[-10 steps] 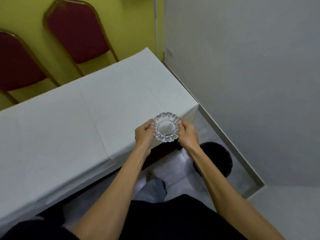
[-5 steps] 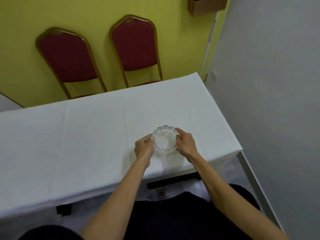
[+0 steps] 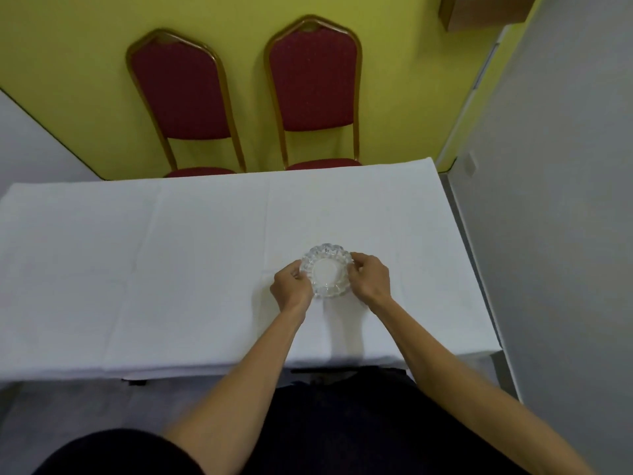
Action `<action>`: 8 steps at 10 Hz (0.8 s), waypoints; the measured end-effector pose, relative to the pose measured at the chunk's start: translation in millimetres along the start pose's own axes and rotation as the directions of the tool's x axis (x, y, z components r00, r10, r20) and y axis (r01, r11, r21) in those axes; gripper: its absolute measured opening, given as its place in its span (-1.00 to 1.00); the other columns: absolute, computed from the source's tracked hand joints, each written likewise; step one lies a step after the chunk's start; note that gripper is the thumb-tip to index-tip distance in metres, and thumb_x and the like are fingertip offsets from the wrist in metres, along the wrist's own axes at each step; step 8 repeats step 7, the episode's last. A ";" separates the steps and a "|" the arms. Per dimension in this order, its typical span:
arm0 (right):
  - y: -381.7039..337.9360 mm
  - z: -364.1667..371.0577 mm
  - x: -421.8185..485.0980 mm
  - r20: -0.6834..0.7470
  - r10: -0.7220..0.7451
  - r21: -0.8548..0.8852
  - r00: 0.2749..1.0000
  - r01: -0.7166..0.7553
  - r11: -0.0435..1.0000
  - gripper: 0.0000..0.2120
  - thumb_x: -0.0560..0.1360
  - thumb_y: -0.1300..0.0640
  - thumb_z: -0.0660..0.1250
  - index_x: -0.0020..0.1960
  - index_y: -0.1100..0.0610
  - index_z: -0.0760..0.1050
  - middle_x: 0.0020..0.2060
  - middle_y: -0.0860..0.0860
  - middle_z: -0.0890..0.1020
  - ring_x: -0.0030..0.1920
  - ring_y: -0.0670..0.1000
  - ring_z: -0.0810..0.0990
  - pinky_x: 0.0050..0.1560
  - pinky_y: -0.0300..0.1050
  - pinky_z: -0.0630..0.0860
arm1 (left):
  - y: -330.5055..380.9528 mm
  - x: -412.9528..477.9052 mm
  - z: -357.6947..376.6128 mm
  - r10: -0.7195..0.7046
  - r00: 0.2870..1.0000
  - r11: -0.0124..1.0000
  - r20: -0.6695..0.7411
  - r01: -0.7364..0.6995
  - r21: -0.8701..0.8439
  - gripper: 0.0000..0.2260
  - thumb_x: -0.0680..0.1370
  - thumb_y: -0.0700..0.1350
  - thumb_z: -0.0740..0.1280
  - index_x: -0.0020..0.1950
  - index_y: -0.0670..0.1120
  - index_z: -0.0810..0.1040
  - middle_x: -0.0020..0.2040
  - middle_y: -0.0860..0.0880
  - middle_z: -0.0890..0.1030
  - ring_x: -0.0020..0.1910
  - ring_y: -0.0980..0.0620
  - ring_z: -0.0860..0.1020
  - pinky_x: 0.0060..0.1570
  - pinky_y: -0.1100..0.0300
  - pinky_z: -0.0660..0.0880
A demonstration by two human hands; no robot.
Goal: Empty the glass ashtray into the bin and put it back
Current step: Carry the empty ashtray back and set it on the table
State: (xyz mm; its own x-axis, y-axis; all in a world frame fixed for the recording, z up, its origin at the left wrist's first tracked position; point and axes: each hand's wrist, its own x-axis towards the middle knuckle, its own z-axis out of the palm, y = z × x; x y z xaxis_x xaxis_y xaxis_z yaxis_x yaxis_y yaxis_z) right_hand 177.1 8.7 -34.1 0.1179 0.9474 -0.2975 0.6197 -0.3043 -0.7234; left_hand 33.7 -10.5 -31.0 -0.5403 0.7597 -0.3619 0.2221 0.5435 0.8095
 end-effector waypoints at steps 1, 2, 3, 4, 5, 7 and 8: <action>-4.2 -3.8 8.3 -0.018 0.007 0.011 1.000 -0.007 1.000 -0.75 0.53 0.20 0.14 -0.06 0.15 0.61 -0.20 0.09 0.69 -0.15 0.13 0.62 -0.10 0.02 0.58 | 3.4 6.7 5.5 -0.015 1.000 1.000 -0.007 0.015 0.010 -0.77 0.54 -0.34 0.26 0.07 -0.20 0.68 -0.14 0.06 0.54 -0.15 0.00 0.49 -0.03 0.29 0.46; -2.3 -5.8 12.2 -0.002 0.009 0.031 1.000 -0.009 0.999 -0.71 0.54 0.20 0.14 0.02 0.11 0.64 -0.10 0.07 0.72 -0.05 0.12 0.64 0.00 0.02 0.61 | 4.8 4.3 6.7 0.023 1.000 0.999 0.006 -0.023 0.023 -0.66 0.53 -0.35 0.26 -0.12 0.14 0.47 -0.18 0.04 0.47 -0.17 0.02 0.43 -0.11 0.27 0.44; -1.8 -7.9 12.7 0.025 0.005 0.026 1.000 -0.006 1.000 -0.70 0.54 0.21 0.15 0.09 0.11 0.64 -0.05 0.06 0.72 -0.02 0.11 0.64 0.02 -0.03 0.58 | 4.3 2.5 6.8 0.007 1.000 1.000 -0.011 -0.006 0.018 -0.89 0.53 -0.34 0.27 -0.17 -0.22 0.39 -0.19 0.05 0.50 -0.17 0.03 0.46 -0.03 0.26 0.43; 2.4 -7.0 17.0 0.030 -0.016 0.020 0.999 0.015 1.000 -0.72 0.51 0.21 0.15 0.02 0.14 0.63 -0.10 0.07 0.71 -0.06 0.13 0.63 -0.01 0.01 0.60 | 3.4 3.0 8.9 0.045 0.999 0.998 -0.019 -0.044 0.044 -0.73 0.52 -0.34 0.24 -0.20 0.03 0.34 -0.21 0.06 0.40 -0.21 0.04 0.34 -0.15 0.25 0.35; 1.6 -9.8 21.2 0.044 -0.036 -0.006 0.998 0.036 0.999 -0.79 0.51 0.25 0.14 -0.14 0.18 0.55 -0.23 0.08 0.64 -0.15 0.15 0.57 -0.17 -0.04 0.50 | 8.8 3.2 7.1 0.054 0.998 0.998 -0.018 -0.053 0.045 -0.75 0.53 -0.33 0.25 -0.19 0.02 0.37 -0.19 0.06 0.41 -0.21 0.05 0.33 -0.11 0.30 0.35; -17.7 -19.5 40.9 0.113 -0.030 -0.062 0.993 0.037 0.997 -0.55 0.59 0.12 0.19 0.45 0.23 0.39 0.30 0.20 0.57 0.33 0.21 0.53 0.27 0.04 0.48 | 34.5 12.0 -0.3 0.118 0.991 0.980 0.063 -0.127 0.156 -0.75 0.47 -0.33 0.11 -0.34 -0.05 0.23 -0.37 0.00 0.18 -0.33 0.01 0.13 -0.36 0.19 0.13; -17.7 -19.5 40.9 0.113 -0.030 -0.062 0.993 0.037 0.997 -0.55 0.59 0.12 0.19 0.45 0.23 0.39 0.30 0.20 0.57 0.33 0.21 0.53 0.27 0.04 0.48 | 34.5 12.0 -0.3 0.118 0.991 0.980 0.063 -0.127 0.156 -0.75 0.47 -0.33 0.11 -0.34 -0.05 0.23 -0.37 0.00 0.18 -0.33 0.01 0.13 -0.36 0.19 0.13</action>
